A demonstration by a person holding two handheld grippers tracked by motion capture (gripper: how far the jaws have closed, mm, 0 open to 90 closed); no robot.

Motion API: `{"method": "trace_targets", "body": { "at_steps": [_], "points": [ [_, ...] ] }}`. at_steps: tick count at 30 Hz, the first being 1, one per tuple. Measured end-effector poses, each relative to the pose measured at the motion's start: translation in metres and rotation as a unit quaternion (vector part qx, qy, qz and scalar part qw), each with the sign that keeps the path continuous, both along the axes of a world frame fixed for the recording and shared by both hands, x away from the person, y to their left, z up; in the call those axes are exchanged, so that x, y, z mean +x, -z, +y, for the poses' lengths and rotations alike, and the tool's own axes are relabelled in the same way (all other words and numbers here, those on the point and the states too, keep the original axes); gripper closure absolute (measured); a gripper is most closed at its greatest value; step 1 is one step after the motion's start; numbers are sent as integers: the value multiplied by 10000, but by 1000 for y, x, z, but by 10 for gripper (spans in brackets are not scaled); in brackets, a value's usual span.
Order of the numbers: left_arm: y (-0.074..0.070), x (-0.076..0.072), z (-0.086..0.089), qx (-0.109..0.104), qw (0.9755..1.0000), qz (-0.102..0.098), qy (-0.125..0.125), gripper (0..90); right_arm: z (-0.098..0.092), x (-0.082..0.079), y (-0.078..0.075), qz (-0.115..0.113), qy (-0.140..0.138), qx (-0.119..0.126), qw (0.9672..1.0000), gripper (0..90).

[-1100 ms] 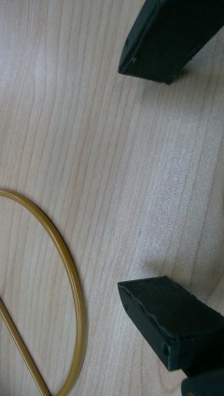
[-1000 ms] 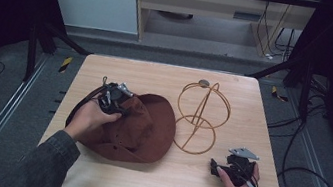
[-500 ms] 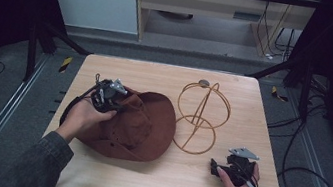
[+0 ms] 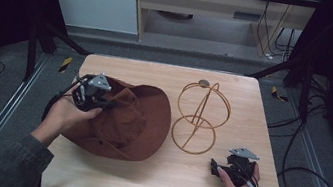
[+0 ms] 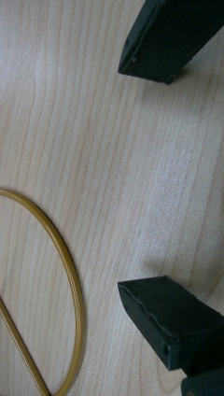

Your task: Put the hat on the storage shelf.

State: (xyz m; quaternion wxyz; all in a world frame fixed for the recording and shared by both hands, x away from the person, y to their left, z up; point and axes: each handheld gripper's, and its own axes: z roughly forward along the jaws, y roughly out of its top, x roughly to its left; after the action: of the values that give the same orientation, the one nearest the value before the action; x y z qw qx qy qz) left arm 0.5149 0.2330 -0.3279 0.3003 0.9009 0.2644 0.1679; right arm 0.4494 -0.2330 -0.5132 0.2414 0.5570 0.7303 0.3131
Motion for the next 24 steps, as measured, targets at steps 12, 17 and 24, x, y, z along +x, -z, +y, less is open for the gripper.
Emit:
{"method": "trace_targets", "body": {
  "at_steps": [12, 17, 24],
  "points": [
    [-39, -26, 18, -67, 9993, -347, 133, 885, -1, 0, 0, 15, 60, 33, 10000, 5],
    [-48, -32, 23, -131, 9988, -453, 160, 885, -1, 0, 0, 14, 59, 31, 10000, 4],
    [-57, -41, 31, -282, 9979, -562, 150, 885, -1, 0, 0, 13, 59, 30, 10000, 4]
  ]
}}
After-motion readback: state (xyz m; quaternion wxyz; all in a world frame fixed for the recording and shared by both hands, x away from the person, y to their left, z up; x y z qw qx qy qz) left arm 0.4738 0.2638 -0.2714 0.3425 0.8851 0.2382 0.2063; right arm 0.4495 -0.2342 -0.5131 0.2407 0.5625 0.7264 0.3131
